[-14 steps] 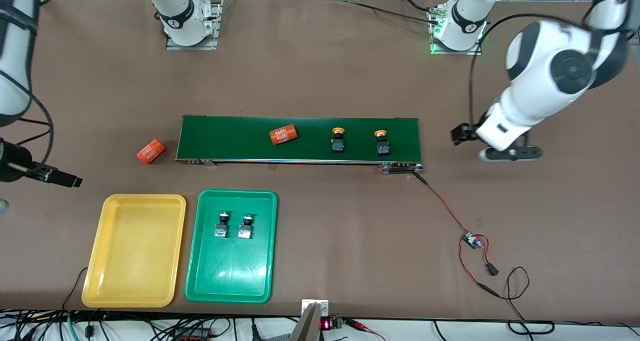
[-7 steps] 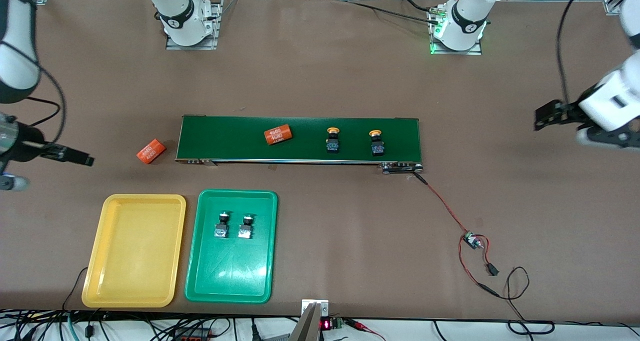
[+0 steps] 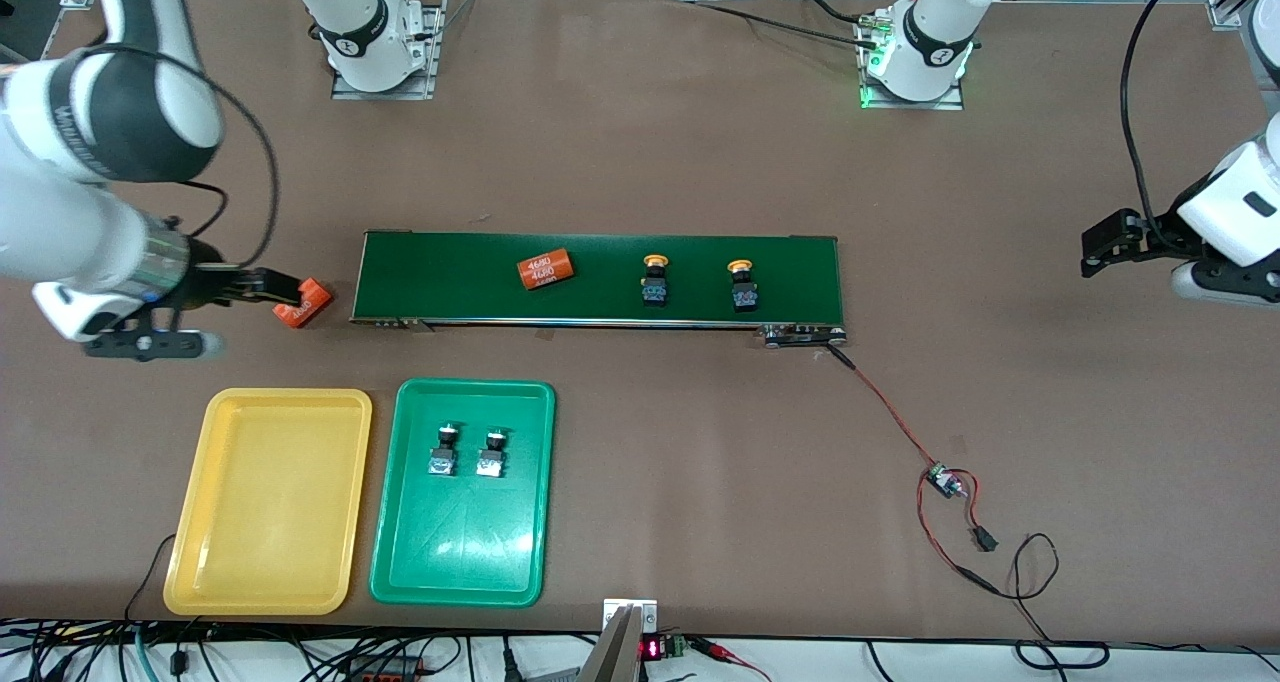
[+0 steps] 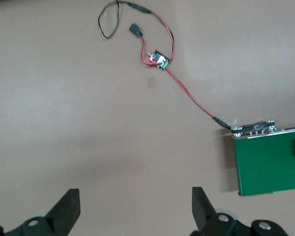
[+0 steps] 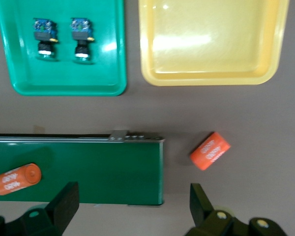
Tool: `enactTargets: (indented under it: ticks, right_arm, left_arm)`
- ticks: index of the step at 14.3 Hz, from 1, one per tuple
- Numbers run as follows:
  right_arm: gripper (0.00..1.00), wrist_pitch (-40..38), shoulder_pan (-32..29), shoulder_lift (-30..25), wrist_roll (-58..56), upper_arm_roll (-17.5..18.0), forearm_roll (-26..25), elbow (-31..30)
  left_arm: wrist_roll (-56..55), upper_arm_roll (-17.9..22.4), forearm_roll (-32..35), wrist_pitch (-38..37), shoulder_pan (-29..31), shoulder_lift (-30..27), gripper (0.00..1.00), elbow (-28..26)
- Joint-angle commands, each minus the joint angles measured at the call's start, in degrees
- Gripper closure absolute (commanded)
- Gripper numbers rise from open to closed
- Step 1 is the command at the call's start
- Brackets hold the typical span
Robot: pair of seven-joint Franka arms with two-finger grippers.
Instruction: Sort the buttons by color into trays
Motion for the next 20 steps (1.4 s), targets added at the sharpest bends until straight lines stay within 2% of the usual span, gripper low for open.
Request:
enactTargets:
  ticks: [1,4,6,12,16,18,20]
  right_arm:
    - [0.00,0.37,2.99,-0.19,2.29,0.34,-1.09,-1.27]
    - [0.00,0.02,6.15,0.34,7.27,0.51,-0.65,-1.27]
    - [0.00,1.24,10.62,2.09,11.94,0.52,-0.74,-0.92]
    - [0.00,8.00,20.82,7.54,23.88,0.52,-0.47,-0.74]
    - [0.00,11.44,24.61,9.83,33.47,0.60,-0.21,-0.57]
    - [0.00,11.71,26.63,11.06,34.55,0.60,-0.21,0.13]
    - [0.00,11.71,28.13,14.38,33.68,1.13,-0.21,3.63]
  left_arm:
    - [-0.09,0.90,0.21,-5.29,-0.61,-0.19,0.00,2.84]
    - [-0.44,0.64,0.21,-6.80,-1.49,-0.10,0.00,2.94]
    - [-0.18,0.37,0.30,-6.88,-1.49,0.07,0.00,3.03]
    - [-0.53,0.46,0.65,-7.15,-1.05,-0.10,0.00,3.56]
    - [-0.61,0.29,1.00,-8.64,-0.79,-0.10,0.00,3.64]
    - [-0.61,0.72,1.01,-9.16,-0.70,-0.28,0.00,3.91]
    - [-0.61,0.90,0.66,-9.70,-0.61,-0.10,0.00,3.82]
